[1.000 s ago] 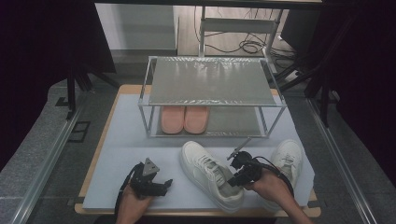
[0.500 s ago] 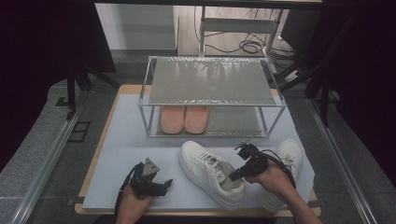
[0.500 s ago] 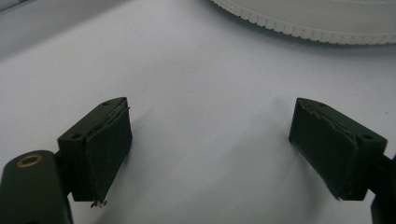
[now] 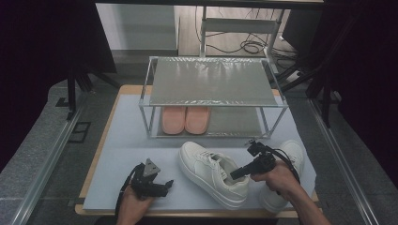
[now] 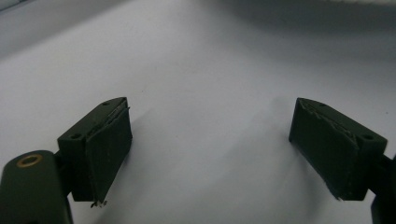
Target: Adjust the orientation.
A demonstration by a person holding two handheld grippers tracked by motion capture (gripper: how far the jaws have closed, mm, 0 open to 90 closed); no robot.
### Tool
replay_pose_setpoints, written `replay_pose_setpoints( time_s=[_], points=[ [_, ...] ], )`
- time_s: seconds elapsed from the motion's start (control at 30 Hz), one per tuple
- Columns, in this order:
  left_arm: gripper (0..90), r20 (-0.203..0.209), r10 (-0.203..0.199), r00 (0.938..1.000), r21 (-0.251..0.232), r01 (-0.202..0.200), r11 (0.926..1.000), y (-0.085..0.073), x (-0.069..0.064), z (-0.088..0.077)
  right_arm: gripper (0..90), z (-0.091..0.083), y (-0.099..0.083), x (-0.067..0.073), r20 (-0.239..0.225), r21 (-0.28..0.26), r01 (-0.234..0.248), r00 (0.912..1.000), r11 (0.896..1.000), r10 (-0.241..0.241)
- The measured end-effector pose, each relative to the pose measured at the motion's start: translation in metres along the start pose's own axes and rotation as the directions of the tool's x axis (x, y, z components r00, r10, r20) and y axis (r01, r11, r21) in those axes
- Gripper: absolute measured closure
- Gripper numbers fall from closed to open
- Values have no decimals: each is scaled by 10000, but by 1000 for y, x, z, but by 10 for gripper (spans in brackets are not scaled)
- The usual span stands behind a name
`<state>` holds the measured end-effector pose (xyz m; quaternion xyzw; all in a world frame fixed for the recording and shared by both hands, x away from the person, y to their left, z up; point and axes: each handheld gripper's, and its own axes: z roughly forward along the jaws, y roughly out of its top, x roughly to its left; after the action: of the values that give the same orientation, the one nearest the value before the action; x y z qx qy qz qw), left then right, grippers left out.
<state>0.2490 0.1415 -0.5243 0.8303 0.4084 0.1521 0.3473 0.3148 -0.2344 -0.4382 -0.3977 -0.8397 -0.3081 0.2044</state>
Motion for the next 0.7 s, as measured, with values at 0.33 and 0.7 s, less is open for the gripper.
replay_pose_setpoints(
  time_s=[0.33, 0.7],
  points=[
    [132, -15, 21, 10000, -4, -21, 10000, 0, 0, 0, 833, -11, 6, 13, -1546, -962, -161, 9880, 9952, 11],
    [132, 1, 16, 10000, -17, -16, 10000, 0, 0, 0, 832, -20, 18, 33, -2131, -1690, 315, 9747, 9851, -678]
  ],
)
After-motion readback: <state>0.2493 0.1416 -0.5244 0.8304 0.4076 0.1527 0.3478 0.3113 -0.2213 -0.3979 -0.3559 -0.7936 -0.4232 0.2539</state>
